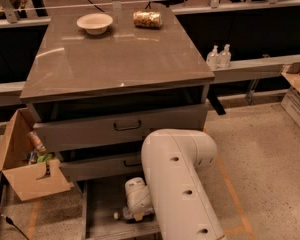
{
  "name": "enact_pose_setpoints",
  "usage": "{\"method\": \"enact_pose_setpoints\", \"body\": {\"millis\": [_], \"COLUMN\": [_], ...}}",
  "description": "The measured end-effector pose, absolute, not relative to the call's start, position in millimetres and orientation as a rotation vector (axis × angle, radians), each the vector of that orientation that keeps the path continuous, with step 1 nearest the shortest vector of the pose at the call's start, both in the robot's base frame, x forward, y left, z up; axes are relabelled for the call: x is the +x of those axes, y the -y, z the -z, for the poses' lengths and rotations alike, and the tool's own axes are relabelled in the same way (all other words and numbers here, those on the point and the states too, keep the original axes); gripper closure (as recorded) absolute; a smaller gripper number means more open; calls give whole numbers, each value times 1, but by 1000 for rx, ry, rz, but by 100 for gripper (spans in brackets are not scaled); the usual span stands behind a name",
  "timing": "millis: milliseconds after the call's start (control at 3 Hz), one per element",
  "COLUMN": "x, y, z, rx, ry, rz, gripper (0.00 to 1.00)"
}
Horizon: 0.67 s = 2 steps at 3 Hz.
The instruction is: Place blue plastic bottle into bottom drawer
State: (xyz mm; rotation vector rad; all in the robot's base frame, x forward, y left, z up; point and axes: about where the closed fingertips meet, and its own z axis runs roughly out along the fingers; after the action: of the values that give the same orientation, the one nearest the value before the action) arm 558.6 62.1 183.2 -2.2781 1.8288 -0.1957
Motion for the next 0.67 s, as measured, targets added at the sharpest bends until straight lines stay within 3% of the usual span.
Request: {"method": "enact_pose_setpoints", "body": {"millis": [333,667], "x": [561,565], "y": [-56,-42], "z": [-192,-218], "rx": [-2253,-2213], "ry": [-1840,-1861], "rz": [212,271], "gripper": [7,31]}}
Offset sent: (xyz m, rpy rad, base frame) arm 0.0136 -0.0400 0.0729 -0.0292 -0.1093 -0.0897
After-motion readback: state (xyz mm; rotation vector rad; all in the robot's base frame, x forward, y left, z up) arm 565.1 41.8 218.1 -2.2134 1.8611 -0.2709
